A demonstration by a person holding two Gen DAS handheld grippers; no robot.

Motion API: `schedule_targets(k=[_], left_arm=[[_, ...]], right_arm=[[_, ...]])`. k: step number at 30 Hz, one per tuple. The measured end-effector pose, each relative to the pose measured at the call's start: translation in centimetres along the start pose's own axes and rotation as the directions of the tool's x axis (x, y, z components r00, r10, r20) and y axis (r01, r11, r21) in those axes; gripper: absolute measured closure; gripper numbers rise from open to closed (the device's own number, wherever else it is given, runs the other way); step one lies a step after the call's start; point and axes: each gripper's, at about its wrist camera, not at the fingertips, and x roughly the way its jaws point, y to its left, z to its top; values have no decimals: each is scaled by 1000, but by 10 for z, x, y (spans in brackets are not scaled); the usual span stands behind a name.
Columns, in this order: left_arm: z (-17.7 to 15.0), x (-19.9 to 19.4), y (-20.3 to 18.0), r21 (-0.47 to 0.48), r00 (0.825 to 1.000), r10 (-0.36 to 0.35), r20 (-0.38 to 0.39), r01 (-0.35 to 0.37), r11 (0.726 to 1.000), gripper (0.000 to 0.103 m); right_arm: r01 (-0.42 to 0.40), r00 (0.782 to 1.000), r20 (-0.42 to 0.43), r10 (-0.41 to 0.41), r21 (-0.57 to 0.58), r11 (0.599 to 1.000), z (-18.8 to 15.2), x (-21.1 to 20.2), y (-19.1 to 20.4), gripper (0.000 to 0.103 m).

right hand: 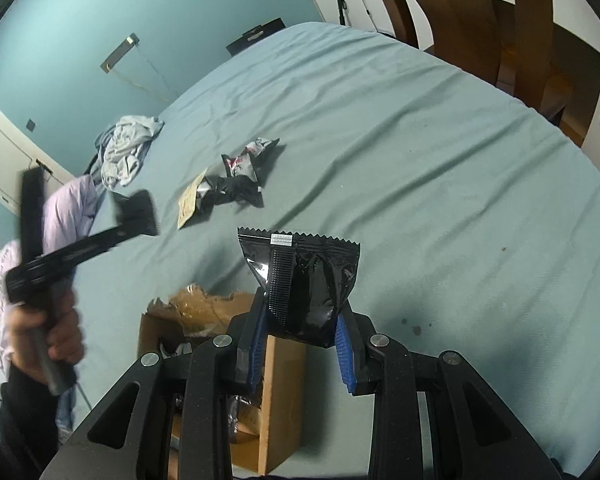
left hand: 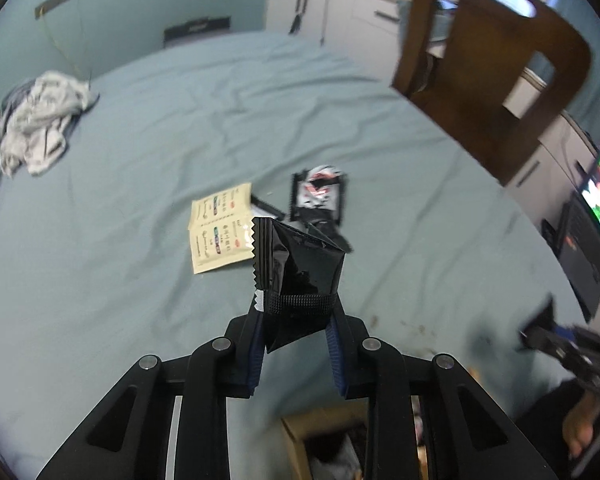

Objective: Organize snacks
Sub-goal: 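Carry both black packets to the box and open the left gripper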

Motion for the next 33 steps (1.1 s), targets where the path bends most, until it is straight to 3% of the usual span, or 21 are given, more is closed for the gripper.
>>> schedule_targets(k=[4, 11, 18, 24, 28, 33], left_arm=[[-19, -26, -19, 37, 1000, 22, 16, -23, 999, 77], [-74, -39, -62, 181, 997, 49, -65, -37, 983, 76], [-104, -24, -85, 244, 979, 30, -201, 20, 970, 76], [-126, 1, -102, 317, 952, 109, -286, -13, 948, 76], [-134, 12, -107, 349, 940, 135, -313, -19, 937, 76], [-133, 13, -105, 332, 940, 124, -317, -12, 943, 72]], right_arm=[[27, 1000, -4, -27, -63, 998, -4, 2, 10, 75], [34, 999, -36, -40, -146, 989, -9, 5, 24, 75], [24, 999, -24, -27, -142, 990, -12, 3, 22, 75], [20, 1000, -20, -23, -148, 989, -14, 2, 23, 75], [20, 999, -22, -24, -159, 987, -15, 2, 25, 75], [19, 999, -25, -23, -160, 987, -16, 3, 26, 75]])
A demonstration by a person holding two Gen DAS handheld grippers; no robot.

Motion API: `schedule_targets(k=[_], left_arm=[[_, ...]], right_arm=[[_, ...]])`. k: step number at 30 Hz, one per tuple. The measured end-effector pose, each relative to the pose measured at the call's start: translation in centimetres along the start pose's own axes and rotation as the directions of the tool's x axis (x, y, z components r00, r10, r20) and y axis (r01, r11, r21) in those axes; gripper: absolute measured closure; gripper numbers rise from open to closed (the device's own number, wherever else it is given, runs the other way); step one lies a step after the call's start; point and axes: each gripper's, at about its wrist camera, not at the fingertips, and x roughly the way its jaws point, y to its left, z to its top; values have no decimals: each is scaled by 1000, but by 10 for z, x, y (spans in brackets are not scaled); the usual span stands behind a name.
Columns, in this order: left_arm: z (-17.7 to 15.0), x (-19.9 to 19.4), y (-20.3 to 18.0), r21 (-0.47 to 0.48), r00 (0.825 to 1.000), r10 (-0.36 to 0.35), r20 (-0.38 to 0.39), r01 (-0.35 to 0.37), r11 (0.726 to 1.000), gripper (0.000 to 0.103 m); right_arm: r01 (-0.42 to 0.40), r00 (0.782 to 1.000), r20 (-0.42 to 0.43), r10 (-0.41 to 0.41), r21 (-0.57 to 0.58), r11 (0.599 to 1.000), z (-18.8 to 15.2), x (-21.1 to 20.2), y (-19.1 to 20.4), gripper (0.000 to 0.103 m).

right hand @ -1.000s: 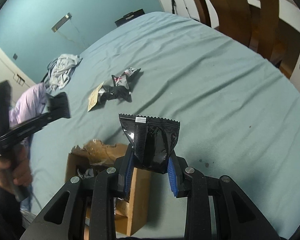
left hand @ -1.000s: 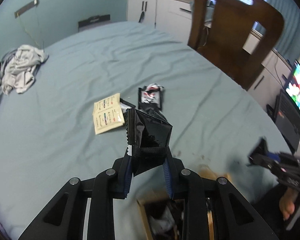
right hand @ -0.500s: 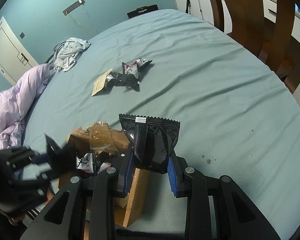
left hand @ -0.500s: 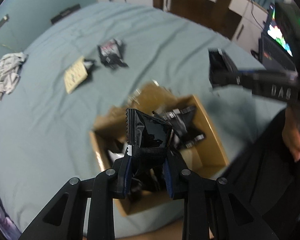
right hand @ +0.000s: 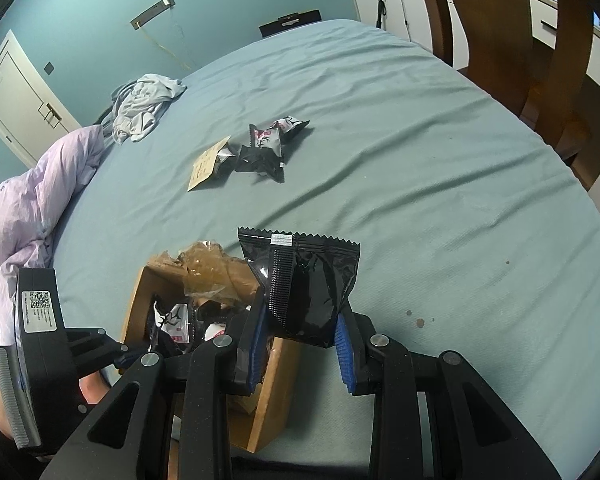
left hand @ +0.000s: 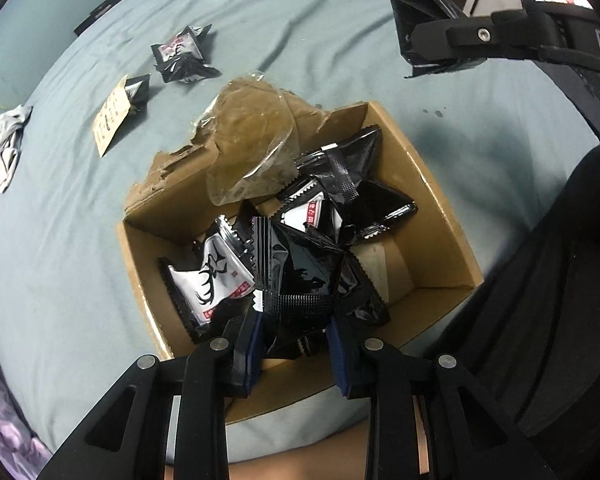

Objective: Organize snacks
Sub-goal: 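Carry both black packets to the box and open the left gripper, then lower the black packet into the box and open the right gripper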

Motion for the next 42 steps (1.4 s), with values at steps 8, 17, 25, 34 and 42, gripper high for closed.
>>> schedule_targets(k=[8, 17, 25, 34, 42], left_arm=[[8, -32, 28, -136, 989, 10, 148, 10, 991, 34], [4, -39, 70, -317, 964, 221, 150, -165, 934, 33], [6, -37, 78, -343, 962, 233, 139, -174, 923, 33], [6, -33, 74, -322, 966, 230, 118, -182, 929, 33], [6, -35, 77, -343, 961, 249, 123, -194, 919, 33]], right_arm=[[-12, 1000, -5, 12, -12, 1000, -1, 0, 3, 75], [47, 998, -21, -52, -206, 977, -15, 8, 43, 75], [-51, 988, -151, -5, -364, 930, -30, 24, 70, 75], [-12, 973, -205, -105, -499, 867, -42, 47, 94, 74], [-179, 971, -205, 120, -296, 938, -24, 29, 70, 67]])
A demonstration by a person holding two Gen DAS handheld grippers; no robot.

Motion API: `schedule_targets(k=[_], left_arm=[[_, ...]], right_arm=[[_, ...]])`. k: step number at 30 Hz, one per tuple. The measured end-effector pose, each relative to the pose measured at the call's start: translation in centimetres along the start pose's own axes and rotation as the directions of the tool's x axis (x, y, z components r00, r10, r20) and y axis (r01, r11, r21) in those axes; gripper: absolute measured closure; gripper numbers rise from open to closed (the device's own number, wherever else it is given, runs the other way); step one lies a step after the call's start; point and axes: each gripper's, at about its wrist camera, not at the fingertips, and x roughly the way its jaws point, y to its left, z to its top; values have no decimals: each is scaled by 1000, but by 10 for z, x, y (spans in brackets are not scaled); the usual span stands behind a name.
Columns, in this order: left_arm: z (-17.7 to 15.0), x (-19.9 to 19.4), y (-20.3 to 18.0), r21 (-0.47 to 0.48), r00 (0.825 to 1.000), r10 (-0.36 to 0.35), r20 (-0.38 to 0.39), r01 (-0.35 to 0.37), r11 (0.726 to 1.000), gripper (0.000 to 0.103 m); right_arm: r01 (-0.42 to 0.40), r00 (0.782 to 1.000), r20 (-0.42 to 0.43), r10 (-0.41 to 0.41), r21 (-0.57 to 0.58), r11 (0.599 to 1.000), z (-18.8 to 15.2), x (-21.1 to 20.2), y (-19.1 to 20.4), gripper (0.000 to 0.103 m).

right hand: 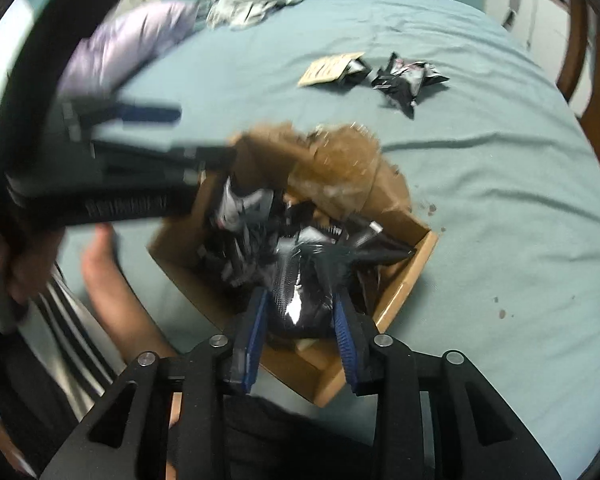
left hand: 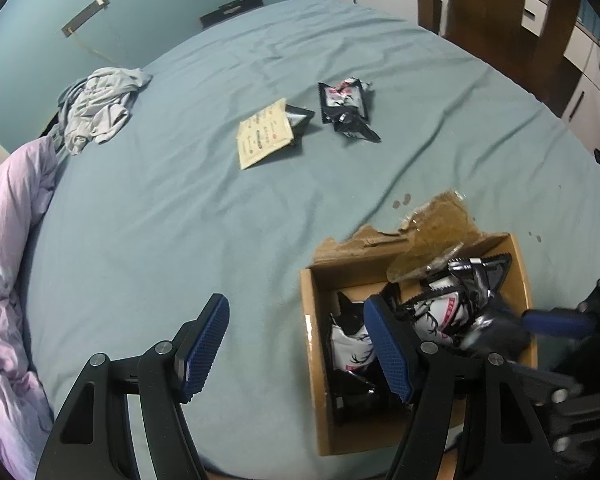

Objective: Organize snacks
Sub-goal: 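Lower the black packet into the box and open the right gripper, then move both grippers to the remaining packets beside the beige card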

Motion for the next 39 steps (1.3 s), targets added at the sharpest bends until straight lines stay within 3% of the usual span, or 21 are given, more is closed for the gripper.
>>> schedule_targets(k=[2, 4, 6, 7, 10, 17, 23, 30, 39], left_arm=[[1, -2, 3, -16, 1000, 8, 10, -8, 1000, 33], [2, -3, 7, -35, 1000, 11, 16, -11, 999, 32], [2, -4, 11, -50, 1000, 11, 17, -10, 999, 32], [2, -4, 12, -57, 1000, 12, 16, -11, 998, 32], [3, -7, 14, -67, 1000, 4, 22, -3, 998, 31], [4, -8, 11, -60, 1000, -8, 17, 9, 998, 29], [3, -3, 4, -51, 999, -46, -9, 45, 998, 24], [5, 0, -9, -17, 999, -42, -13, 42, 999, 24], [16, -2, 9, -92, 998, -55, 13, 56, 994, 24]], right_arm=[[-18, 999, 38, 16, 52, 998, 0, -9, -10, 53], [-17, 996, 92, 9, 88, 996, 0, -21, -17, 51], [24, 984, 174, -48, 135, 991, -1, -37, -27, 48], [47, 976, 202, -81, 167, 985, -4, -44, -33, 42], [74, 958, 248, -144, 272, 959, -9, -53, -51, 34], [44, 961, 226, -161, 449, 892, -15, -53, -83, 34], [16, 978, 174, -115, 487, 873, -7, -48, -88, 34], [68, 981, 131, -142, 454, 888, 13, -42, -91, 34], [99, 975, 141, -174, 425, 900, 38, -29, -97, 34]])
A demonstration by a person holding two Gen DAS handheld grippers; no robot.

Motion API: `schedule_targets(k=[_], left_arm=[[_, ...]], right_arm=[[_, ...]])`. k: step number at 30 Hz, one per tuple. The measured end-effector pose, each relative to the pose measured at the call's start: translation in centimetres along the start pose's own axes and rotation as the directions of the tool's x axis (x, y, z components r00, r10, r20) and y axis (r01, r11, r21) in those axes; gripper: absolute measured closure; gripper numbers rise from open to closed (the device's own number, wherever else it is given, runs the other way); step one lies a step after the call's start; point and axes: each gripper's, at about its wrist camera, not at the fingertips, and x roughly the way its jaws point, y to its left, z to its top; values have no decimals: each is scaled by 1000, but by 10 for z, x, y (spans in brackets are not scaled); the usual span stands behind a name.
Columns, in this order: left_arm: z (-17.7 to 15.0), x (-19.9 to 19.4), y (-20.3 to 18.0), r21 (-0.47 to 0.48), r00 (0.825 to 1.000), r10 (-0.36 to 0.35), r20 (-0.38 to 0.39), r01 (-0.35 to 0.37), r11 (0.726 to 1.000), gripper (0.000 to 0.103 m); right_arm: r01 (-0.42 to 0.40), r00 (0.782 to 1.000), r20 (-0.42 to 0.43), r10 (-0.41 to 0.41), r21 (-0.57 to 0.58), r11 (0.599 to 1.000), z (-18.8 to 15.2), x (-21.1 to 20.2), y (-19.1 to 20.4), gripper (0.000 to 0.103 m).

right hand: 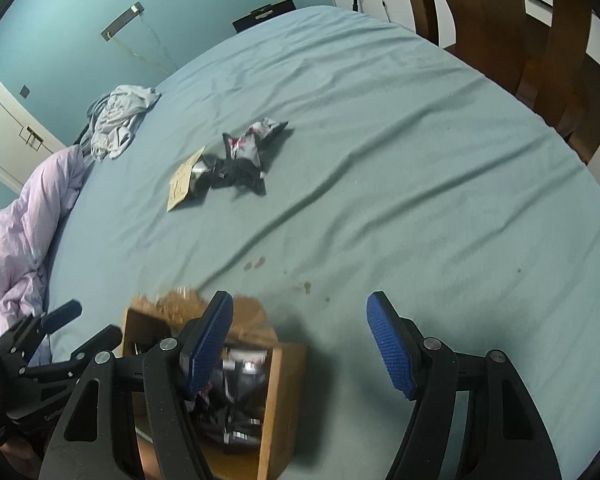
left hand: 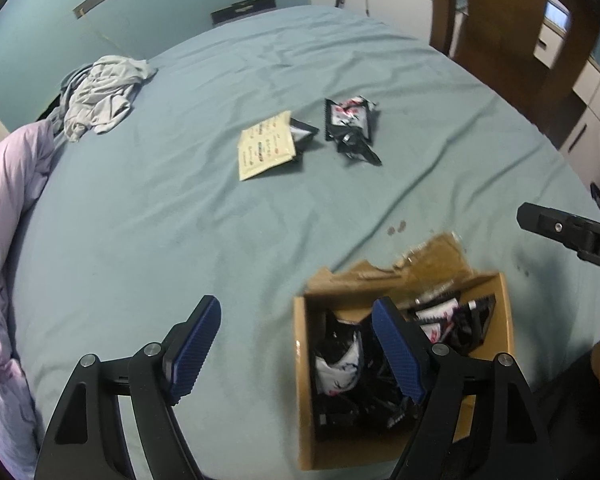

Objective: Organize snacks
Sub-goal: 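Move both grippers to the remaining packets beside the beige card, then grasp a black packet with the right gripper while the left gripper grasps the beige card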

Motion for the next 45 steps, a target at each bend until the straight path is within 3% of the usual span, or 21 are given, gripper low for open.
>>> schedule_targets(k=[4, 9, 16, 22, 29, 32, 33, 35, 37, 41, 44, 45], left_arm=[[12, 7, 16, -48, 1000, -4, -1, 4, 999, 24], [26, 21, 29, -43, 999, 35, 12, -34, 998, 24], [50, 59, 51, -68, 1000, -19, 14, 20, 998, 24], [65, 84, 58, -95, 999, -31, -11, 30, 995, 24], [84, 111, 63, -132, 998, -66, -15, 63, 989, 24], [92, 124, 62, -159, 992, -123, -34, 116, 980, 24], [94, 127, 60, -154, 991, -129, -35, 122, 981, 24], [98, 134, 52, -123, 993, -120, -22, 117, 985, 24], [103, 140, 44, -91, 993, -118, -4, 117, 989, 24], [113, 149, 37, -73, 992, -122, 19, 123, 990, 24], [118, 157, 42, -113, 989, -148, 22, 150, 982, 24], [120, 161, 43, -124, 987, -161, 11, 161, 979, 30]], right_arm=[[-21, 1000, 15, 21, -10, 1000, 16, 15, 1, 34], [-23, 1000, 6, 23, -50, 998, 35, 45, 9, 34], [-17, 999, -51, 8, -179, 984, 63, 105, 36, 34], [-6, 992, -118, -35, -334, 943, 81, 165, 67, 34], [4, 989, -136, -59, -376, 927, 100, 221, 81, 34], [-2, 992, -115, -45, -381, 925, 104, 228, 81, 35], [-5, 993, -108, -39, -380, 925, 103, 228, 83, 37], [-31, 994, -106, -9, -373, 927, 103, 227, 82, 62], [-59, 994, -106, 22, -356, 933, 102, 221, 81, 69], [-138, 987, -124, 105, -301, 944, 105, 198, 74, 79], [-187, 980, -111, 165, -235, 954, 102, 170, 63, 79], [-199, 978, -101, 181, -219, 955, 99, 159, 60, 79]])
